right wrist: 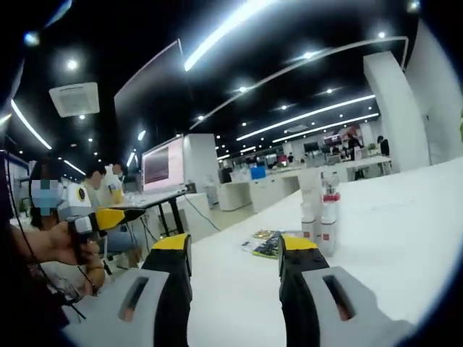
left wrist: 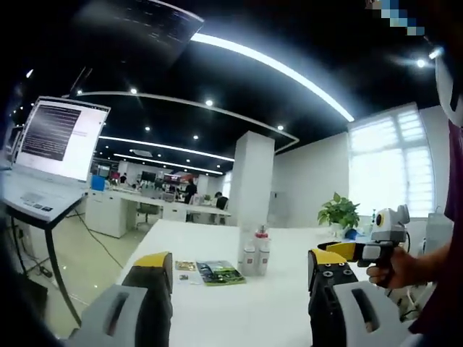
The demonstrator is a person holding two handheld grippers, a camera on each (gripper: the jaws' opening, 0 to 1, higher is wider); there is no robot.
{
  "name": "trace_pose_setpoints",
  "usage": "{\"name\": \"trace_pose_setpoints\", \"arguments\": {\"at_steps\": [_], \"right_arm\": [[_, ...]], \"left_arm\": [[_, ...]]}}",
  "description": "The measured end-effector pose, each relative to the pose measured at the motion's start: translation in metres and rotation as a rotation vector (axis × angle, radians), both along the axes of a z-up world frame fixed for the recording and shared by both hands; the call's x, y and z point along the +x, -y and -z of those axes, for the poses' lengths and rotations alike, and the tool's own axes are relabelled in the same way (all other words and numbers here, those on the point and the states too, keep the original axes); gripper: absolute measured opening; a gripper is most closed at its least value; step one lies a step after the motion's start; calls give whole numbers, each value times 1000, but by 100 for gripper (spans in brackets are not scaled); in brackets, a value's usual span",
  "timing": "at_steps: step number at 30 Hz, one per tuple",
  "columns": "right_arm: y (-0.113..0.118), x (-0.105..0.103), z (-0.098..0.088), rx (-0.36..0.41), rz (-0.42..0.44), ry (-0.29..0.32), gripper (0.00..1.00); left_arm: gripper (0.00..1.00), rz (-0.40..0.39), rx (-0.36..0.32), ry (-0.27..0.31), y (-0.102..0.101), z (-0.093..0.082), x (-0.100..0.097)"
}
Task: Arrange the skincare products in the storage area until every visible bottle or jar stands upright without overlapping.
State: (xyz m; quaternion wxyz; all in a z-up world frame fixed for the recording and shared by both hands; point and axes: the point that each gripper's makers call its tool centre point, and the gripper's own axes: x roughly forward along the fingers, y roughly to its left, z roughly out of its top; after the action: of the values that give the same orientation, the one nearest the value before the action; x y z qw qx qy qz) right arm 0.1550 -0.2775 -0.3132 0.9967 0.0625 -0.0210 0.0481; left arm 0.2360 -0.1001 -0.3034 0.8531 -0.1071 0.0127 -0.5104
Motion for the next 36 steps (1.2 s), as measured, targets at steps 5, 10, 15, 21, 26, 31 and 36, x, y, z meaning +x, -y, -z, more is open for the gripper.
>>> {"name": "trace_pose_setpoints", "arguments": {"at_steps": [5,10,15,21,26,31,36], "right_arm": [[13,-6,-3,11,38,12,49],[18,-6,-4,12,61,14,51],[19,-4,-4,6,66,4,56],[18,-1,-4,-26,67,1,61],[23,-1,-6,-19,93,11,66],[21,2,-5,-28,99,16,73],[22,3,-8,-29,105,26,75]], "left_arm": [[78,-12,-2,7,-4,-6,10],[78,-3,-1,20,0,-8,12],[78,-7,-7,16,0,-6,15],[78,-20,-22,7,3,-4,19],[78,-9,2,34,5,-4,17],[79,-12,-20,22,5,-3,20],[79,-3,-4,33,8,-3,20]]}}
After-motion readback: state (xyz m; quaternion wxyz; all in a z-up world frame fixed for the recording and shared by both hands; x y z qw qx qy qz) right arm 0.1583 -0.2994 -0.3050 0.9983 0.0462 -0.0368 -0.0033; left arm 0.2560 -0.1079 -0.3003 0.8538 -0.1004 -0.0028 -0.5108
